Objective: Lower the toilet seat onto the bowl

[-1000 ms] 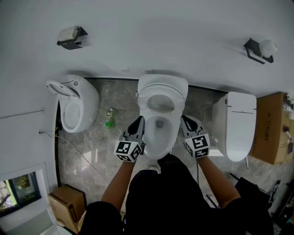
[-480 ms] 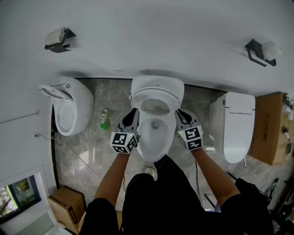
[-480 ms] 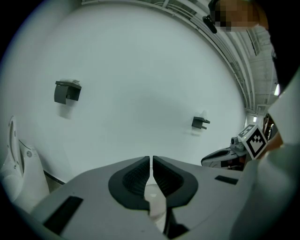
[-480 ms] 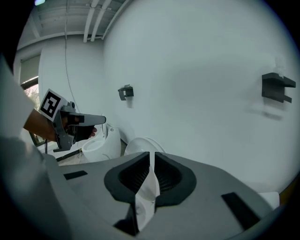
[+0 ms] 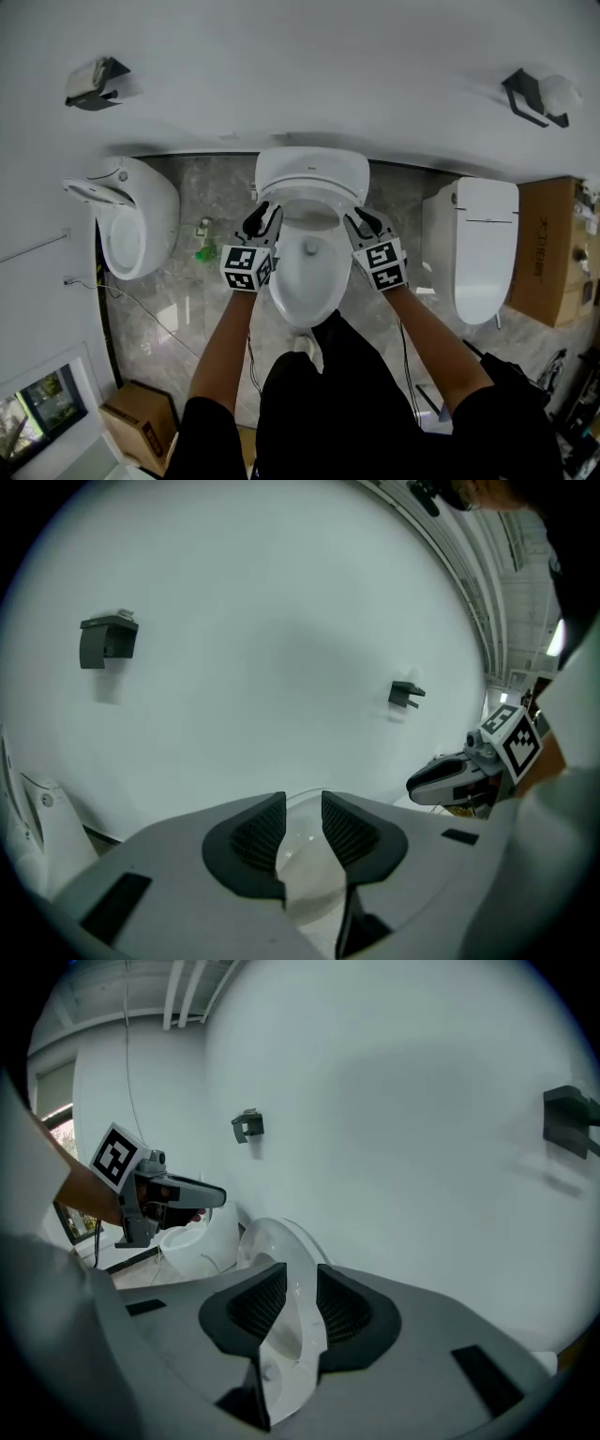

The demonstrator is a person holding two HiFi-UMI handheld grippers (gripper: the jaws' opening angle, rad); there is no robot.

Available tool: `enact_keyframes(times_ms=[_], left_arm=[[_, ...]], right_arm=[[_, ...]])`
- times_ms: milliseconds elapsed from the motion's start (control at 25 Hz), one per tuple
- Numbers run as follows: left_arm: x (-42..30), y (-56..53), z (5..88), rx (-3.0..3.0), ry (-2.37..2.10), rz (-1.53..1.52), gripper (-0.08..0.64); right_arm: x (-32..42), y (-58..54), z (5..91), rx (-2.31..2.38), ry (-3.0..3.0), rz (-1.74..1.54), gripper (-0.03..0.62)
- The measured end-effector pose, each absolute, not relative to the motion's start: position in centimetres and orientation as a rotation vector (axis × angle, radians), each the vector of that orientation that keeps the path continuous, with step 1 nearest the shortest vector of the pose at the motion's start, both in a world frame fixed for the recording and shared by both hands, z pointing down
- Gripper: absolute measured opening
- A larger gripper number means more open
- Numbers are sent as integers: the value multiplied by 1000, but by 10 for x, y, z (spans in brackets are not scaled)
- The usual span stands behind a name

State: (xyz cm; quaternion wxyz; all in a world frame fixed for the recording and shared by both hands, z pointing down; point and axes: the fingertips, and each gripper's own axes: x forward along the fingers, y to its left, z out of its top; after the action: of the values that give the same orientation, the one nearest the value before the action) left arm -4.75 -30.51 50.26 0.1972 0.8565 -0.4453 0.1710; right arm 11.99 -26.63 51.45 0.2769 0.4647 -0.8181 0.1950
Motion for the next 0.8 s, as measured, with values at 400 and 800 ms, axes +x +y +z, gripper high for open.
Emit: enact_keyframes(times_ms=[400,800], left_arm=[[-42,-334,552,2395,-1177,630,132],[-35,-346,575,2481,-1094,803,132]], right_arm=[[113,-296,566,1166,-2149,472,117],[112,-313,579,1142,-2110,440,117]])
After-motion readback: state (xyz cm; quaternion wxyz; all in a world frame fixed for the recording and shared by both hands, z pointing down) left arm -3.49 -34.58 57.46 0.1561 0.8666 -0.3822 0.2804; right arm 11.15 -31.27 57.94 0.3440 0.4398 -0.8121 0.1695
